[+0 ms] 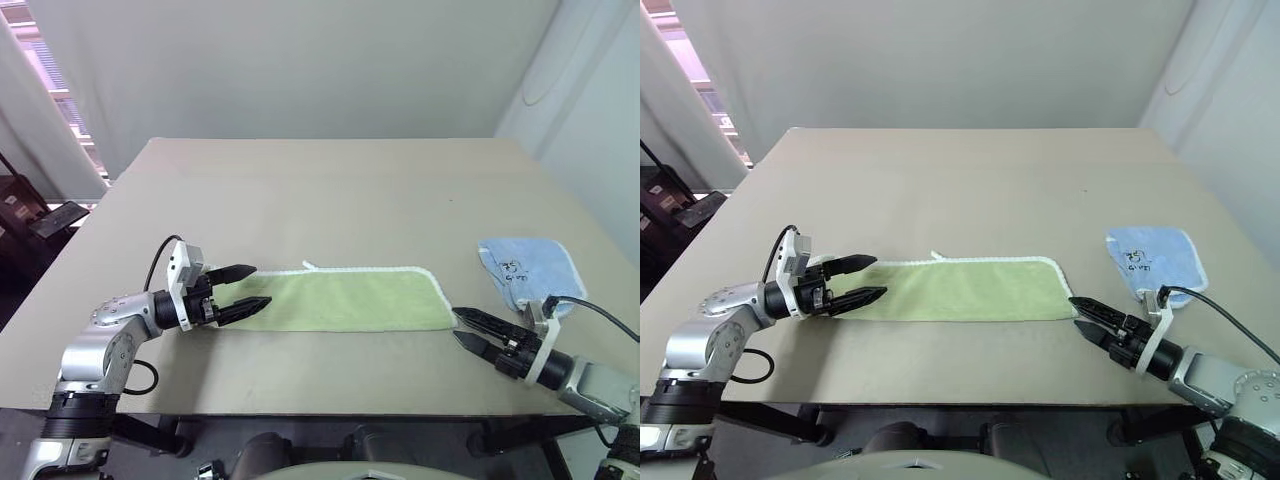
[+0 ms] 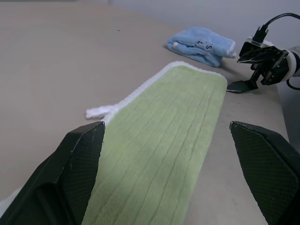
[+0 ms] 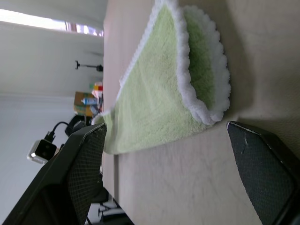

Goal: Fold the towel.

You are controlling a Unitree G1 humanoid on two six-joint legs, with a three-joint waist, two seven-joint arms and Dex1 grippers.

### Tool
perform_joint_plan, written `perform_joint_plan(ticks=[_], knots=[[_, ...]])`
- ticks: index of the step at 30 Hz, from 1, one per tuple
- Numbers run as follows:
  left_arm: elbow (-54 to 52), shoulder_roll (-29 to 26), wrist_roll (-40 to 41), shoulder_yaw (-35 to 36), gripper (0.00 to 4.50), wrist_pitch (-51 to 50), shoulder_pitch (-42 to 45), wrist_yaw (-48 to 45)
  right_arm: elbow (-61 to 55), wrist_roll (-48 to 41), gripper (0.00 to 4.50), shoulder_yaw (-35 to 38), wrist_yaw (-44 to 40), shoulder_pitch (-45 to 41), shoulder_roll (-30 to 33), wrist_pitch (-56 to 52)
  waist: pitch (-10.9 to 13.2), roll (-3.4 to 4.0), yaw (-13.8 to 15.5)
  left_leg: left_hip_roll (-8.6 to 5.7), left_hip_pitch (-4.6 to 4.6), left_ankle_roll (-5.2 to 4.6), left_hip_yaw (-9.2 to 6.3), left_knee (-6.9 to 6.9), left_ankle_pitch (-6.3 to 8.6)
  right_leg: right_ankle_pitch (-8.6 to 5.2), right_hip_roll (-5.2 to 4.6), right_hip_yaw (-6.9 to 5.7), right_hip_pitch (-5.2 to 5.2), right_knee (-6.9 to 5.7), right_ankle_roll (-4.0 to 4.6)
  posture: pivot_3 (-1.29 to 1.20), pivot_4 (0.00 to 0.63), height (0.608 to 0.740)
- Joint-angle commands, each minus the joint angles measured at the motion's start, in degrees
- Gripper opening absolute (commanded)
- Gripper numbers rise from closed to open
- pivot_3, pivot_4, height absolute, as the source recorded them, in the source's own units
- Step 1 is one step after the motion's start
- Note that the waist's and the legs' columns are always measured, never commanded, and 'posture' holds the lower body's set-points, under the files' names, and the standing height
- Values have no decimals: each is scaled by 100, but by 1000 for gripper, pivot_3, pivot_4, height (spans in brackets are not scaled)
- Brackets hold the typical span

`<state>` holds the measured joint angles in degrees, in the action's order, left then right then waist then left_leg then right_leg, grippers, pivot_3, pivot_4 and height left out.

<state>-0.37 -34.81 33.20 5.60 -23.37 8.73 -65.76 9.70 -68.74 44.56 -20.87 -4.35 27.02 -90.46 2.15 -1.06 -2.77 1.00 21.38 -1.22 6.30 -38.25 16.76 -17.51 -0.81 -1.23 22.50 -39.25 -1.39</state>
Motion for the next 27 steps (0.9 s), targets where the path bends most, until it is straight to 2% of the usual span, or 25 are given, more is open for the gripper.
perform_joint_plan(ticks=[1, 11, 14, 17, 24, 27], knots=[[-239, -7, 50, 38, 4500, -16, 73, 56, -72, 57, 4290, -56, 241, -229, -126, 185, 0, 0, -19, 0, -4, 1, 0, 1, 1, -1, 0, 0, -4, 2, 0, 0, 0, 724], [-253, -16, 36, 66, 4500, 18, 22, 157, 134, 163, 4290, -383, 442, -813, -279, 381, 14, 28, 28, 0, 9, 0, 1, 9, 0, 10, -2, 0, 17, 4, 13, 0, 0, 724], [-182, -34, -8, 76, 4500, 101, -12, 132, 114, 170, 3693, -455, 407, -852, -308, 457, 15, 29, 35, -1, 19, 0, 1, 15, 0, 11, -2, -1, 24, 5, 17, 0, 0, 724], [-138, -48, -24, 94, 4500, 139, -15, 126, 102, 159, 2707, -457, 398, -826, -313, 486, 16, 31, 34, -3, 38, -3, 1, 17, 2, 8, -4, -1, 38, 9, 12, 0, 0, 724], [130, -35, -161, 54, 4500, 329, 31, 51, 193, 75, 96, -177, 370, -617, -124, 543, 14, 28, 36, -4, 67, -4, 1, 16, 1, 9, -4, -2, 66, 10, 11, 0, 0, 724], [168, -9, -153, 62, 4500, 332, 80, 60, 134, -45, 42, -67, 300, -423, 50, 467, 14, 27, 80, -6, 70, -5, 1, 12, 1, 11, -9, -3, 62, 16, 6, 0, 0, 724]])
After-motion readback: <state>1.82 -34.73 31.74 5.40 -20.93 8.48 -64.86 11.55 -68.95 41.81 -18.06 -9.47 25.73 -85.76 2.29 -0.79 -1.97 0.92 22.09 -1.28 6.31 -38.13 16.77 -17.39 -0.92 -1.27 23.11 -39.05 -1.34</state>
